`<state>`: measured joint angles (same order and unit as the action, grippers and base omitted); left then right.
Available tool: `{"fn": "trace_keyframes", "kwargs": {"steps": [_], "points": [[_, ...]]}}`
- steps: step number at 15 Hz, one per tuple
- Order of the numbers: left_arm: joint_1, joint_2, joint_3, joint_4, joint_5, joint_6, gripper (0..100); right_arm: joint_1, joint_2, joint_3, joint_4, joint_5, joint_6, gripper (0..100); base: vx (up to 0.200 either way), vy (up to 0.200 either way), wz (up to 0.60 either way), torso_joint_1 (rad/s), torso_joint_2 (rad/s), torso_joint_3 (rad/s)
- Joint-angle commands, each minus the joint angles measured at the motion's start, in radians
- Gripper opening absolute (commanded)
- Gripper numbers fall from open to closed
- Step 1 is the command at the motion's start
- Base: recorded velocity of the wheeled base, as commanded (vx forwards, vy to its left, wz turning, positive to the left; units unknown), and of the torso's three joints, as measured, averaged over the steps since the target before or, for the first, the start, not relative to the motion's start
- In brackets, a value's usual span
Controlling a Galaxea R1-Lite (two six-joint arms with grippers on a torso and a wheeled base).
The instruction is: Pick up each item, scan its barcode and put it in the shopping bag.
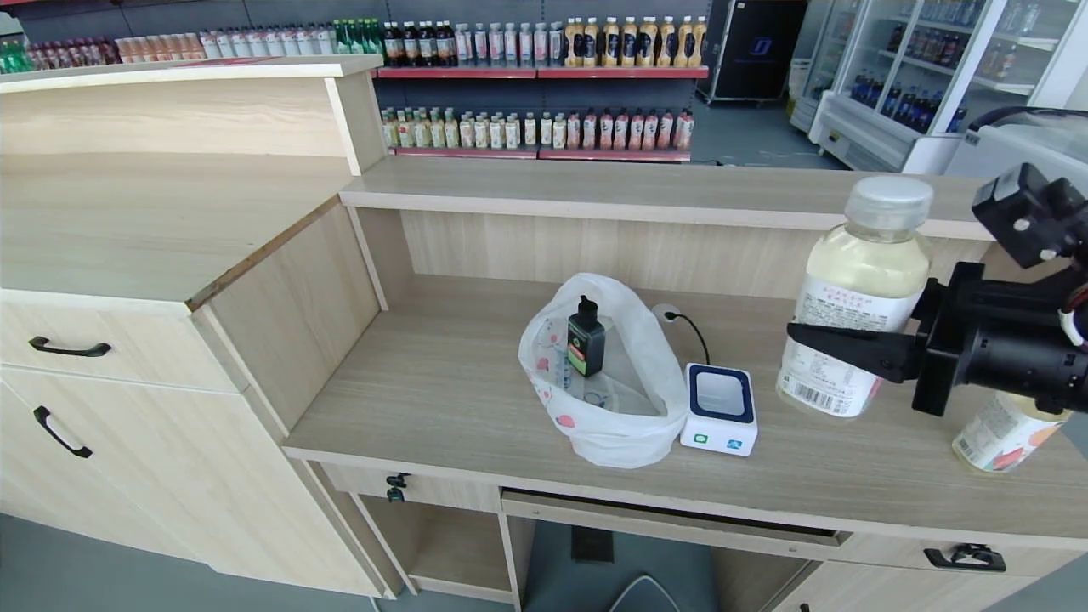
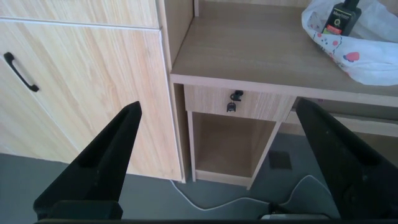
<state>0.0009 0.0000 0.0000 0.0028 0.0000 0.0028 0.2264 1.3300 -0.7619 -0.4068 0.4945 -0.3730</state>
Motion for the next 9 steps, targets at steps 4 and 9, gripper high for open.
{"fn": "trace_keyframes", "kwargs": {"steps": [4,9], "points": [[0.001,0.002,0.0,0.0,0.0,0.0,100,-0.266,0.204,0.036,-0.241,-0.025,-0.489,0,0.0,0.0,0.0,0.0,0.0,0.0],[0.001,0.002,0.0,0.0,0.0,0.0,100,-0.269,0.35,0.035,-0.523,-0.017,-0.563,0,0.0,0.0,0.0,0.0,0.0,0.0]]}}
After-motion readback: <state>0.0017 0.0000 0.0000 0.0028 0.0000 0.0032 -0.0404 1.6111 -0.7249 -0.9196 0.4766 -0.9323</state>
